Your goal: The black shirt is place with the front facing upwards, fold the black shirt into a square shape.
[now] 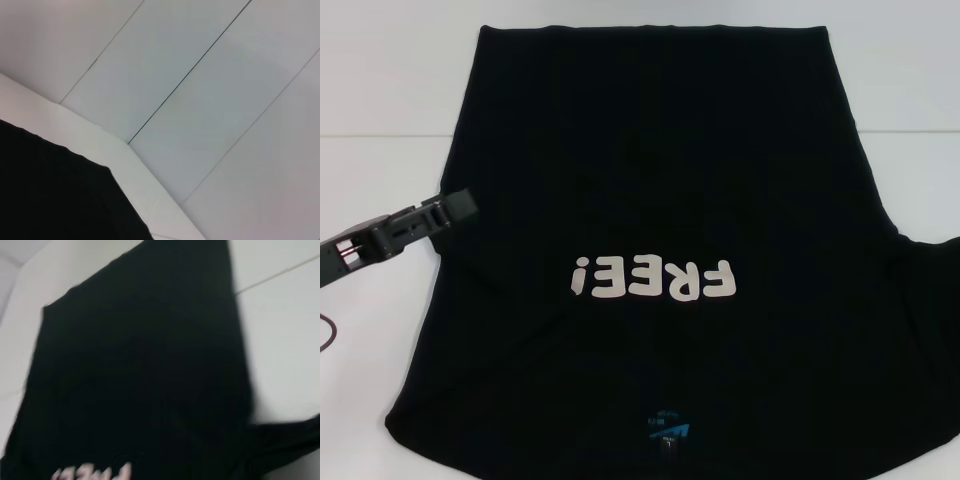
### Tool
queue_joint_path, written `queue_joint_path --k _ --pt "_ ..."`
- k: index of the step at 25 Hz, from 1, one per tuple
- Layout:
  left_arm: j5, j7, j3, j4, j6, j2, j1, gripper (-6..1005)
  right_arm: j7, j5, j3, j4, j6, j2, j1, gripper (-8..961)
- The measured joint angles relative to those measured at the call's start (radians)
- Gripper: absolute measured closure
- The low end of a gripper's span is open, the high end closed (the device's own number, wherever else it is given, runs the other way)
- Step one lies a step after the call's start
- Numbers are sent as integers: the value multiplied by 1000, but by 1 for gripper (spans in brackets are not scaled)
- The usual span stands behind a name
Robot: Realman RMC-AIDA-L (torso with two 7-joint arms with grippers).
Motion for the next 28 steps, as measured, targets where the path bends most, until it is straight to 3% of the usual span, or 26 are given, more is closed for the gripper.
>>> queue_joint_path --k 8,13,18,23,28 --pt "-23 -1 -25 -29 0 6 2 138 -22 9 -128 84 -1 56 96 846" --pt "-32 -1 -26 -36 -1 8 7 138 -33 8 -199 165 59 70 153 838" --pt "-35 -1 -26 -36 -6 9 8 138 -69 9 -231 248 90 70 192 830" --pt "-35 -1 -41 -36 -6 12 8 139 -87 10 -225 285 94 52 196 822" --pt "-25 -55 -45 -35 10 45 12 139 -80 25 -203 282 93 33 186 814"
